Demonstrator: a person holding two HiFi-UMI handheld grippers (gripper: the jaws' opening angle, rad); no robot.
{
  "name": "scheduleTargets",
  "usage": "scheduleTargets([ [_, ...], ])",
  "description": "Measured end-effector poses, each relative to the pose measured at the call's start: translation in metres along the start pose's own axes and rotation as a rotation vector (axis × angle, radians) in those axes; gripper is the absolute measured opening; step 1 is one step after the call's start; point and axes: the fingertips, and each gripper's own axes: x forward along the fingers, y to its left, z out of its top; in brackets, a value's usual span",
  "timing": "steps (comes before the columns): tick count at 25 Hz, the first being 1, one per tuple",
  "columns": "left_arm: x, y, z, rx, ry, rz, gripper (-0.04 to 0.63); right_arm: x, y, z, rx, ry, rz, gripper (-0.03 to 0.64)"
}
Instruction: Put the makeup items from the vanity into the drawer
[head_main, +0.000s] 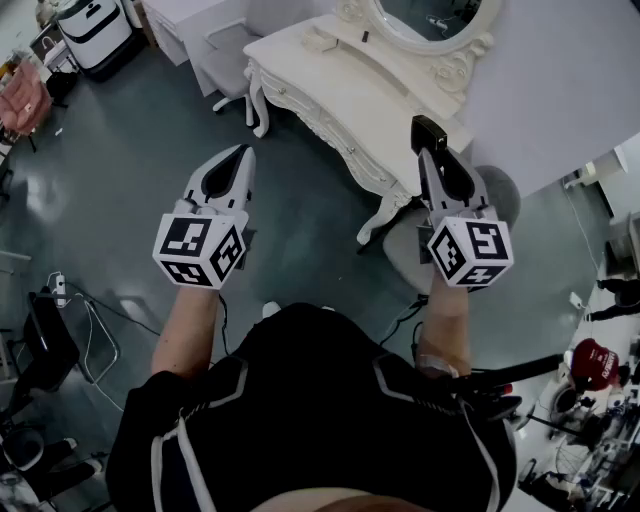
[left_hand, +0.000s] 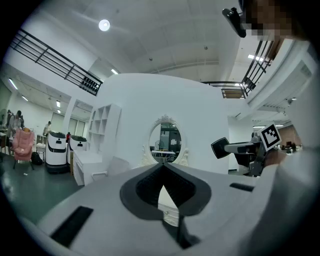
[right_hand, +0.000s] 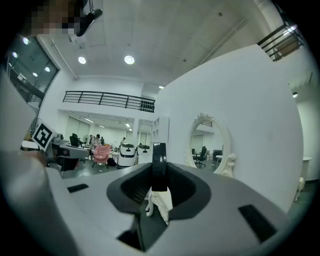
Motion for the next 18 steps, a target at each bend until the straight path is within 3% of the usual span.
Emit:
scheduleTargets([
  [18, -0.012, 0.034, 0.003, 0.015, 0.000, -0.008, 0.003, 0.012, 0.035, 0.011, 0.049, -0.010, -0.003, 0.095],
])
